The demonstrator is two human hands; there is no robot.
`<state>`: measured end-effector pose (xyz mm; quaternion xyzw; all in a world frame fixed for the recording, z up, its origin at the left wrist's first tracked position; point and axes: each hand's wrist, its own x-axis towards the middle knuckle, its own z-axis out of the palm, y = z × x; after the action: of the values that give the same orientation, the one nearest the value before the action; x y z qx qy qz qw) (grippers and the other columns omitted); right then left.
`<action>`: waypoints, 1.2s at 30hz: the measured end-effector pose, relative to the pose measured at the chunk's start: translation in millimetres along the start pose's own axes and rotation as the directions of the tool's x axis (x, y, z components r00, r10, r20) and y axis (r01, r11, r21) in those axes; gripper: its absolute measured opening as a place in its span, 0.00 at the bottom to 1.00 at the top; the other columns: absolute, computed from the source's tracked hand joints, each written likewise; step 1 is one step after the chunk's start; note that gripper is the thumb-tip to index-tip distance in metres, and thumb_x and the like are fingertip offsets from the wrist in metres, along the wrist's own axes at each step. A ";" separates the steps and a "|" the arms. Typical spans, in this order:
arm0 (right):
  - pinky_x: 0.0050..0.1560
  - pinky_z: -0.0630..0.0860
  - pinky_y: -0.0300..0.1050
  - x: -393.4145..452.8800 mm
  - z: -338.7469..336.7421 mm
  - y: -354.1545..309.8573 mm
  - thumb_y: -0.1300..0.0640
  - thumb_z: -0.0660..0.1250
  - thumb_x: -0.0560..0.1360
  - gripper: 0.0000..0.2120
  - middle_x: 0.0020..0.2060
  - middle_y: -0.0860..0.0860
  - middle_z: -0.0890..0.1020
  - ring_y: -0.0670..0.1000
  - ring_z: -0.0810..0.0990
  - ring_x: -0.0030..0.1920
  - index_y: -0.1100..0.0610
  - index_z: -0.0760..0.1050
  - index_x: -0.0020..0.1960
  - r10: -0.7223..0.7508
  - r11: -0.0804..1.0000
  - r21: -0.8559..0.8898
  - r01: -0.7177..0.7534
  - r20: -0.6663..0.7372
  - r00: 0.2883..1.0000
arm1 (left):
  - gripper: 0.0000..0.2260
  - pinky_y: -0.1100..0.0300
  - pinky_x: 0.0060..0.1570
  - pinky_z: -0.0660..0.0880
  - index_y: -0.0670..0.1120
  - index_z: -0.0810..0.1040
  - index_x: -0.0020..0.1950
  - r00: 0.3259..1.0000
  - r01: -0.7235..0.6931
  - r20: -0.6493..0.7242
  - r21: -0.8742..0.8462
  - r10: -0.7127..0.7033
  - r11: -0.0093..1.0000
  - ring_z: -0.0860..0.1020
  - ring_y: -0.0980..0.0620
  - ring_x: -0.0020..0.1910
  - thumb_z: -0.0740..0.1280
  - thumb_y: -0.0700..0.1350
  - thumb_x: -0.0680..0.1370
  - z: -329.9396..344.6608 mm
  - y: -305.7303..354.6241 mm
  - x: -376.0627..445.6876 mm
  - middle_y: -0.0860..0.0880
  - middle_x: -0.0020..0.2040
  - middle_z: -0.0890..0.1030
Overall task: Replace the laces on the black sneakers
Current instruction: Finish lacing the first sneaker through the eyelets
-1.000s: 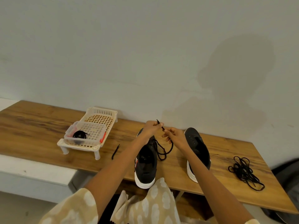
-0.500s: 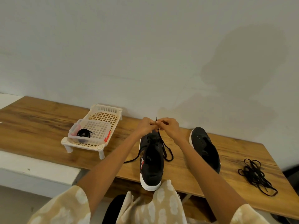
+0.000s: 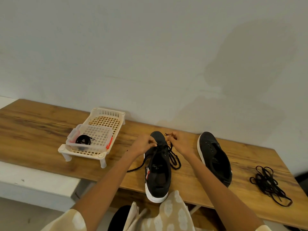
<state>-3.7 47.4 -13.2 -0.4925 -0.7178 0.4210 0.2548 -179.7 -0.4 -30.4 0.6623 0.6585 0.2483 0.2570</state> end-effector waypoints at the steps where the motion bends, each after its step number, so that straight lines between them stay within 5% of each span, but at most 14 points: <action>1: 0.41 0.74 0.43 -0.1 0.9 1.6 0.61 0.60 0.79 0.07 0.33 0.45 0.78 0.46 0.76 0.35 0.55 0.76 0.52 0.001 1.000 -0.005 -0.001 -0.002 1.000 | 0.07 0.66 0.48 0.69 0.43 0.84 0.51 1.000 -0.012 -0.008 -0.003 0.012 1.000 0.79 0.53 0.52 0.69 0.43 0.76 0.4 1.6 1.0 0.48 0.51 0.84; 8: 0.42 0.76 0.41 -2.8 -2.1 6.6 0.61 0.58 0.81 0.08 0.42 0.48 0.80 0.43 0.76 0.32 0.57 0.75 0.56 0.086 0.976 0.209 -0.055 -0.140 0.986 | 0.03 0.59 0.48 0.74 0.45 0.82 0.47 0.998 -0.066 -0.003 0.016 0.066 0.998 0.78 0.54 0.46 0.70 0.42 0.75 9.2 5.5 13.8 0.49 0.48 0.83; 12: 0.38 0.74 0.39 -2.1 -2.6 6.6 0.61 0.57 0.81 0.07 0.44 0.49 0.81 0.43 0.76 0.32 0.54 0.73 0.51 0.079 0.972 0.227 -0.061 -0.073 0.994 | 0.03 0.64 0.41 0.71 0.45 0.81 0.47 0.998 -0.058 0.026 0.032 0.057 0.998 0.76 0.57 0.41 0.70 0.42 0.75 6.8 3.1 15.7 0.49 0.45 0.82; 15: 0.36 0.71 0.37 -1.6 0.5 7.7 0.62 0.58 0.80 0.07 0.41 0.52 0.79 0.45 0.73 0.33 0.55 0.74 0.51 0.040 0.991 0.125 -0.038 -0.011 0.999 | 0.08 0.62 0.37 0.68 0.45 0.77 0.51 0.999 0.032 0.016 0.009 -0.032 0.999 0.73 0.55 0.39 0.70 0.47 0.75 6.2 0.5 12.6 0.52 0.41 0.76; 19: 0.35 0.70 0.28 -4.4 3.5 10.8 0.61 0.62 0.79 0.08 0.42 0.48 0.79 0.42 0.75 0.36 0.57 0.78 0.55 -0.006 0.989 -0.147 0.031 0.171 0.985 | 0.09 0.63 0.35 0.72 0.46 0.75 0.58 0.978 0.146 0.169 -0.155 -0.119 0.977 0.75 0.54 0.36 0.65 0.46 0.79 10.6 -3.0 7.4 0.50 0.40 0.76; 22: 0.37 0.72 0.29 -8.2 4.3 10.6 0.61 0.62 0.79 0.09 0.43 0.49 0.81 0.41 0.76 0.38 0.56 0.79 0.55 -0.022 0.990 -0.131 0.045 0.171 0.985 | 0.08 0.61 0.34 0.75 0.45 0.75 0.57 0.978 0.198 0.121 -0.312 -0.168 0.929 0.76 0.53 0.35 0.64 0.40 0.79 11.3 -6.1 2.8 0.48 0.41 0.78; 27: 0.39 0.74 0.37 -8.3 5.4 -6.4 0.60 0.60 0.80 0.08 0.45 0.46 0.81 0.43 0.77 0.37 0.51 0.77 0.52 -0.133 0.991 0.015 0.133 0.163 0.978 | 0.10 0.60 0.38 0.74 0.46 0.68 0.47 0.977 0.169 -0.017 -0.533 -0.210 0.829 0.78 0.53 0.39 0.65 0.32 0.76 18.6 -17.3 -8.6 0.46 0.46 0.82; 30: 0.38 0.73 0.38 -4.7 7.6 -13.1 0.60 0.58 0.81 0.07 0.45 0.47 0.81 0.43 0.76 0.35 0.52 0.74 0.52 -0.137 0.988 -0.035 0.149 0.231 0.963 | 0.10 0.57 0.39 0.71 0.47 0.69 0.46 0.993 0.107 0.015 -0.461 -0.113 0.881 0.74 0.50 0.39 0.66 0.32 0.75 19.1 -16.8 -9.6 0.42 0.44 0.78; 36: 0.47 0.76 0.51 -1.2 12.6 -0.5 0.60 0.60 0.79 0.04 0.45 0.50 0.82 0.56 0.80 0.46 0.56 0.73 0.52 -0.042 0.976 -0.196 0.096 0.261 0.965 | 0.13 0.64 0.37 0.70 0.45 0.69 0.54 0.992 -0.015 0.113 -0.302 0.051 0.953 0.72 0.55 0.38 0.63 0.31 0.74 10.7 -11.7 -3.9 0.51 0.46 0.75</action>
<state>-13.3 41.7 -19.2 -0.4327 -0.8012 0.3948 0.1225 -181.3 -4.4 -46.2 0.6403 0.5853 0.3096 0.3893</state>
